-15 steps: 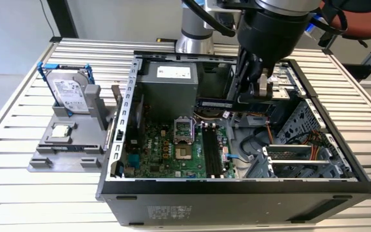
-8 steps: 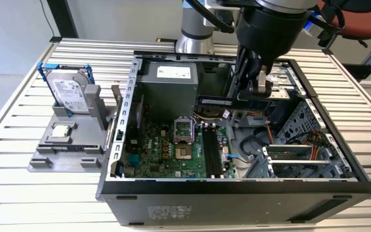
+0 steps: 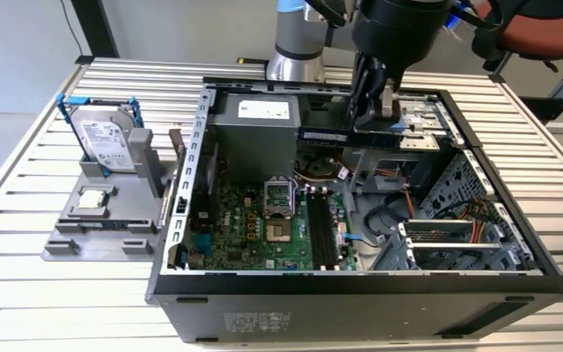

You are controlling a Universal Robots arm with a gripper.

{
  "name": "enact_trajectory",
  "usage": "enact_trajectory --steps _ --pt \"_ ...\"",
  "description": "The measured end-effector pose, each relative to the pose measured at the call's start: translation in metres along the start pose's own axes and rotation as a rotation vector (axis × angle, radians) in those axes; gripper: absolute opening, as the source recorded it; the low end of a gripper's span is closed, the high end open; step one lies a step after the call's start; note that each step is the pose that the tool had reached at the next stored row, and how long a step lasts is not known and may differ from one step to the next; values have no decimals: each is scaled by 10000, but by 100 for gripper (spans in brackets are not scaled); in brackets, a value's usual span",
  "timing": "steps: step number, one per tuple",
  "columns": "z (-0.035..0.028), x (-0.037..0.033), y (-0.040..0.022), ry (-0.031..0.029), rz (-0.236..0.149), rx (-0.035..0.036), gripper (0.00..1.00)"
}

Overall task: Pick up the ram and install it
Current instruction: 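Insert the ram into the slot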

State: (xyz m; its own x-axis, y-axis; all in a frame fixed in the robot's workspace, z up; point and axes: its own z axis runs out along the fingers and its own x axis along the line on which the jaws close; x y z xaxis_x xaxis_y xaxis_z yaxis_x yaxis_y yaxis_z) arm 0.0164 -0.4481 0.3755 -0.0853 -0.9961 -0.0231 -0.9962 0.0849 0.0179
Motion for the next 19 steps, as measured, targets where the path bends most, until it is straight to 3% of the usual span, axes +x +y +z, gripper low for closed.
enact_trajectory --steps 19 --pt "1 -37 3 -1 21 0 0"
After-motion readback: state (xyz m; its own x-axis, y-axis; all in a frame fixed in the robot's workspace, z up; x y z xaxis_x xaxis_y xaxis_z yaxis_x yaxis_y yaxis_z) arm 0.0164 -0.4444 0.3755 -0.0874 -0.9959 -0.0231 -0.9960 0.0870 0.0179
